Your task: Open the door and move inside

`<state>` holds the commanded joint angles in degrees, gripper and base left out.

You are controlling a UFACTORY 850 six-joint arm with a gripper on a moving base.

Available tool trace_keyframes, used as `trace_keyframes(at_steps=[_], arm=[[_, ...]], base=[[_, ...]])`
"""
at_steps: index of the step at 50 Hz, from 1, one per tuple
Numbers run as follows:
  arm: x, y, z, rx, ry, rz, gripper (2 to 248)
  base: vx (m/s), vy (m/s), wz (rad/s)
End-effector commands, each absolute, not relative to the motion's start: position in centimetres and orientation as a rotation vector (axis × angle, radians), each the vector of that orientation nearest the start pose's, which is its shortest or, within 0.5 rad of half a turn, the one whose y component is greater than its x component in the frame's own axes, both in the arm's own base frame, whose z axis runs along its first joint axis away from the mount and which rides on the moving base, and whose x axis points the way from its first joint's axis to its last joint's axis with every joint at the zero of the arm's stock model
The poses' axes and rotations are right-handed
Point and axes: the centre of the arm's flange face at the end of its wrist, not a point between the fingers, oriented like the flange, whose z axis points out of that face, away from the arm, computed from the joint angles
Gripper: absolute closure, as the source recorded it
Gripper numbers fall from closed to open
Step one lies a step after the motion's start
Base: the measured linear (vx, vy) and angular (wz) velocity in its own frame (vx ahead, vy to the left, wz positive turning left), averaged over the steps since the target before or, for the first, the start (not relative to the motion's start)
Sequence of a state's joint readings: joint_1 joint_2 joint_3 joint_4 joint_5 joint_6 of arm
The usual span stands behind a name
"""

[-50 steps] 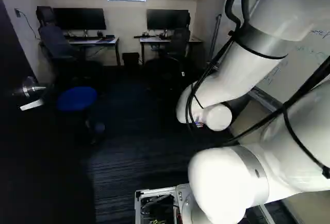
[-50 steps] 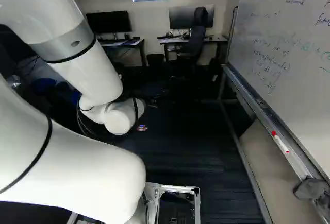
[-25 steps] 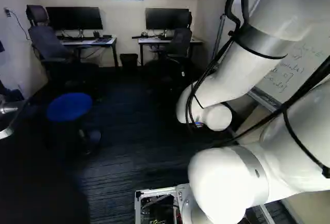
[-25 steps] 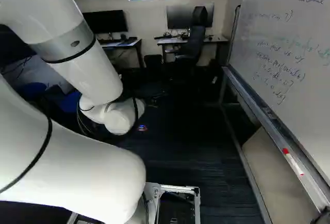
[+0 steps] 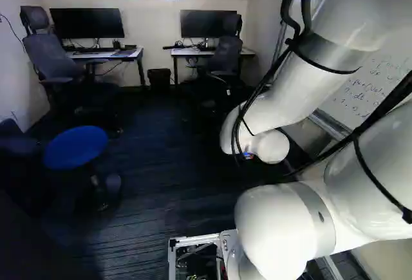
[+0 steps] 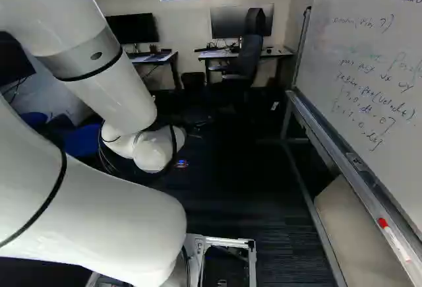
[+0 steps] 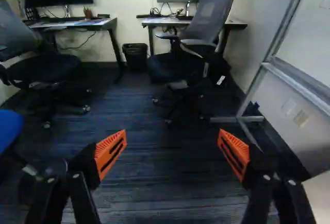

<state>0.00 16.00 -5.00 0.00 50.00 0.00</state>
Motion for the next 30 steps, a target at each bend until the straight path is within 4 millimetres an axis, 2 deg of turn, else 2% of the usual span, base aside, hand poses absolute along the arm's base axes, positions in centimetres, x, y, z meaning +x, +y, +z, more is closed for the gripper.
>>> trace_keyframes(at_steps=[17, 30], arm=[[27.03, 0.00, 36.56, -2.558, 0.000, -1.824, 3], [27.03, 0.00, 36.56, -2.558, 0.000, -1.824, 3]], base=[[0.204, 0.002, -0.014], [0.014, 0.000, 0.001]])
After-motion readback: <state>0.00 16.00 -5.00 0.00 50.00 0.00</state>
